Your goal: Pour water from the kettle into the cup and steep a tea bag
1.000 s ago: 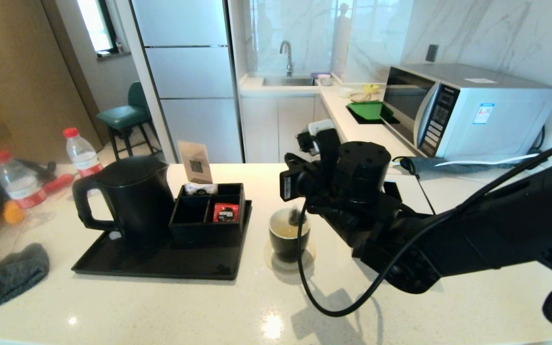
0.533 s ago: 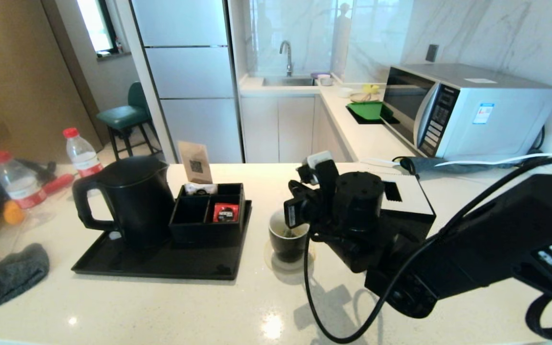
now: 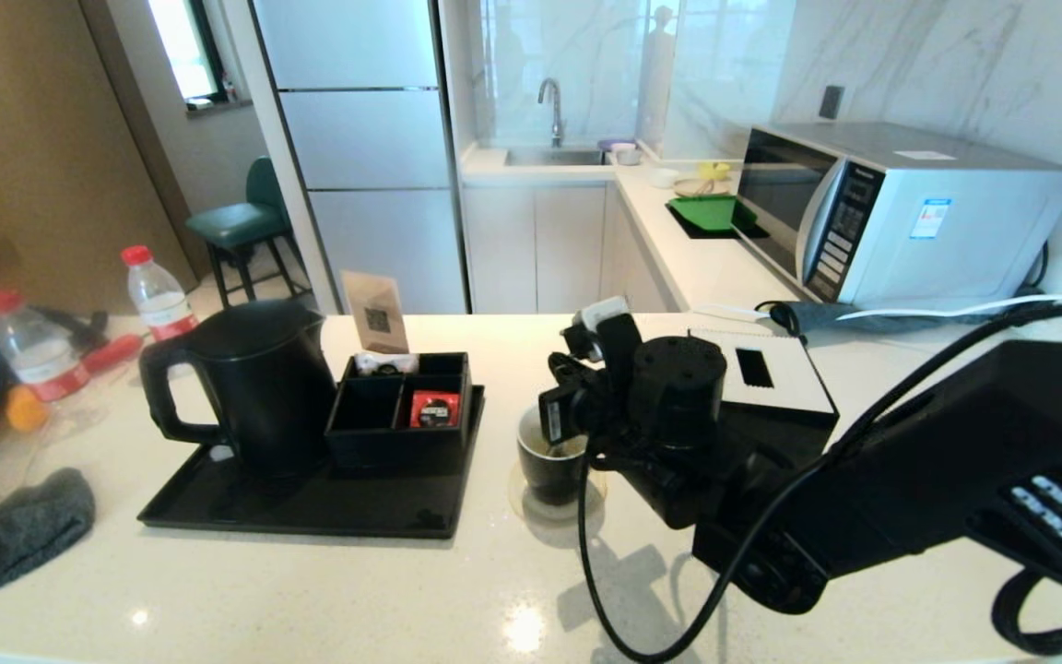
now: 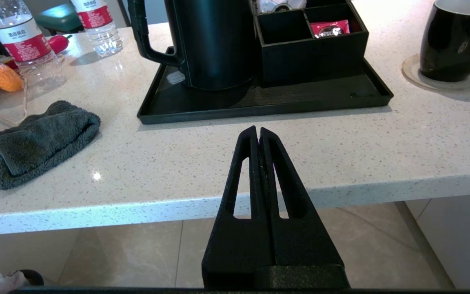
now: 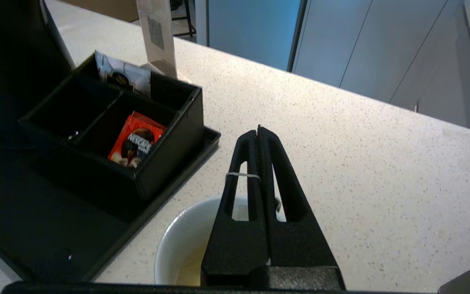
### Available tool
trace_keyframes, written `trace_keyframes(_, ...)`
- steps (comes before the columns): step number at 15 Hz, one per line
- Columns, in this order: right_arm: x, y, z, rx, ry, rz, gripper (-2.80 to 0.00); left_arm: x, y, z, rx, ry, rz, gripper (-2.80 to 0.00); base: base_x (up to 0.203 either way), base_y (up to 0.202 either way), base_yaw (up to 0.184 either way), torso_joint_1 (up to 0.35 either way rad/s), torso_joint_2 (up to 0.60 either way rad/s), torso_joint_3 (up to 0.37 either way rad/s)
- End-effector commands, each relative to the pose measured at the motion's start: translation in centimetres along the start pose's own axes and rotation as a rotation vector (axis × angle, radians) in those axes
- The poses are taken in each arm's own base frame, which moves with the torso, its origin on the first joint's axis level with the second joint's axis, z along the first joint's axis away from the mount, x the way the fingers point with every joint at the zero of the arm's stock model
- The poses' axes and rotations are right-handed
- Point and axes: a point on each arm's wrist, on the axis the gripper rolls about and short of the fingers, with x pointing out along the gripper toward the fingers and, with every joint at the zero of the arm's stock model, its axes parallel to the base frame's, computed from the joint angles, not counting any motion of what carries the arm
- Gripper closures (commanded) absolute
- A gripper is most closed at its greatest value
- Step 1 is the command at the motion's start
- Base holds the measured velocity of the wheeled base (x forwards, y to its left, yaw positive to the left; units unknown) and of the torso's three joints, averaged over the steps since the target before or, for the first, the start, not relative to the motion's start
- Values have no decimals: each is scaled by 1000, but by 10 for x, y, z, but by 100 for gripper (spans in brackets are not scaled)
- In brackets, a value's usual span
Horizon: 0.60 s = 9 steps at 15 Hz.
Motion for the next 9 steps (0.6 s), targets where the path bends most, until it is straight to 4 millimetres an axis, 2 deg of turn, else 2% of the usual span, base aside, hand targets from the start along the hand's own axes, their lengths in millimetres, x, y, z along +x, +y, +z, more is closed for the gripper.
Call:
trace_keyframes(1, -1, -2, 21, 18, -59, -6, 0, 0, 0, 0, 1, 0, 0, 0, 0, 0, 0, 0, 0, 0)
trace_keyframes(4, -6, -6, 40, 29, -93, -13, 0, 0, 0, 0, 1, 0, 0, 0, 0, 0, 0, 0, 0, 0)
trace_keyframes(9, -13, -12, 51, 34, -112, -30, 0, 0, 0, 0, 1, 0, 1, 0, 0, 0, 0, 0, 0, 0)
